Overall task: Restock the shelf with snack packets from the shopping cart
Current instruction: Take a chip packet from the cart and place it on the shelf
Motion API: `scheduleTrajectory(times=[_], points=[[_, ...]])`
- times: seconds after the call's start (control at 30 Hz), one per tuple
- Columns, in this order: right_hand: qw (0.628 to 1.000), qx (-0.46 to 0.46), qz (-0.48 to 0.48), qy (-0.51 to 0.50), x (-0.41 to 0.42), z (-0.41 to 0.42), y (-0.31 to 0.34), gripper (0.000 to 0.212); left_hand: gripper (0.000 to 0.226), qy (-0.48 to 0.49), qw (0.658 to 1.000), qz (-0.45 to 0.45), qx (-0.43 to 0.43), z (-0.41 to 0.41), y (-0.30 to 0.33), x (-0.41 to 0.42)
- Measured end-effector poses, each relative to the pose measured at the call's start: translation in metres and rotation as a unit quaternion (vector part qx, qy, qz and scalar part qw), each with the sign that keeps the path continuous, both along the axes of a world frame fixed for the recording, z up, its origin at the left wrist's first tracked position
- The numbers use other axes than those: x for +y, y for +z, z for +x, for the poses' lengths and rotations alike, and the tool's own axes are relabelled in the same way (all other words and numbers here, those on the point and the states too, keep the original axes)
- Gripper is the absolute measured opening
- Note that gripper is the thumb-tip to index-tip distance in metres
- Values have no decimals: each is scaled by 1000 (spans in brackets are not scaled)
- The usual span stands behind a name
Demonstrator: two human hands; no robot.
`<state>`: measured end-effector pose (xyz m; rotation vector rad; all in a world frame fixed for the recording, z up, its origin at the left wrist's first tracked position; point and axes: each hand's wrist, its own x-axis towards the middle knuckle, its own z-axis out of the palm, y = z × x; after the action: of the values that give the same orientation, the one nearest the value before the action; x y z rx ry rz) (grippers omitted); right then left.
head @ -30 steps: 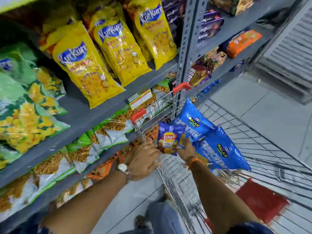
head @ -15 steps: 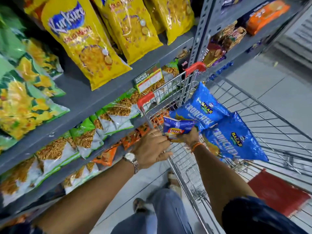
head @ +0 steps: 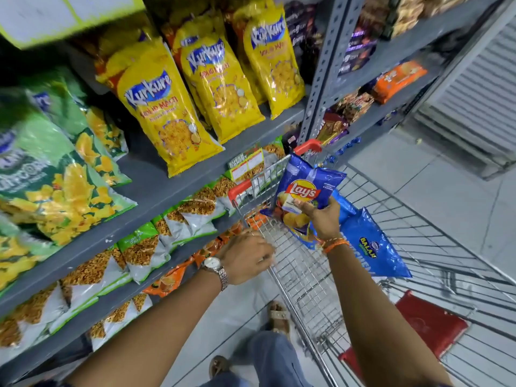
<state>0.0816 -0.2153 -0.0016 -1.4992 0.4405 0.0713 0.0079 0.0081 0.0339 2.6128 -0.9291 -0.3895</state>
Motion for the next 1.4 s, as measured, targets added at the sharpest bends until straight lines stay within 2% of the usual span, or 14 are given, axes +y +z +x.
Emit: scheduleTrajectory(times=[0.1, 0.2, 0.27, 0.33, 0.47, 0.6, 0.67, 0.8, 0.93, 1.03, 1.1, 1.23, 1.4], points=[[998, -60, 21, -5, 1, -2, 66, 36, 23, 29, 999, -30, -14, 9, 48, 13], [992, -125, 24, -3, 7, -2, 141, 29, 20, 70, 978, -122, -153, 17, 114, 27], [985, -172, 32, -1, 16, -6, 192, 28, 16, 88, 942, -192, -262, 15, 166, 39], [977, -211, 37, 17, 27, -10, 239, 28, 15, 100, 905, -214, -354, 7, 217, 56], [949, -302, 43, 81, 67, -29, 337, 31, 21, 172, 826, -190, -502, -36, 303, 112], [906, -386, 92, 150, 124, -55, 419, 33, 10, 264, 758, -118, -584, -92, 351, 183], [879, -415, 124, 199, 158, -65, 446, 24, 10, 309, 735, -82, -598, -126, 368, 219], [841, -430, 181, 272, 248, -82, 477, 21, 17, 416, 693, -11, -589, -197, 382, 293], [829, -417, 193, 320, 343, -96, 490, 24, 33, 532, 657, 14, -533, -247, 378, 359], [826, -406, 183, 346, 400, -102, 494, 23, 39, 577, 647, 12, -499, -267, 372, 391], [825, -401, 168, 362, 435, -109, 498, 22, 39, 583, 645, 20, -494, -279, 364, 411], [810, -399, 158, 401, 479, -114, 498, 20, 39, 563, 669, 31, -484, -285, 350, 434], [801, -408, 123, 420, 503, -118, 488, 29, 36, 554, 645, 19, -526, -277, 344, 445]])
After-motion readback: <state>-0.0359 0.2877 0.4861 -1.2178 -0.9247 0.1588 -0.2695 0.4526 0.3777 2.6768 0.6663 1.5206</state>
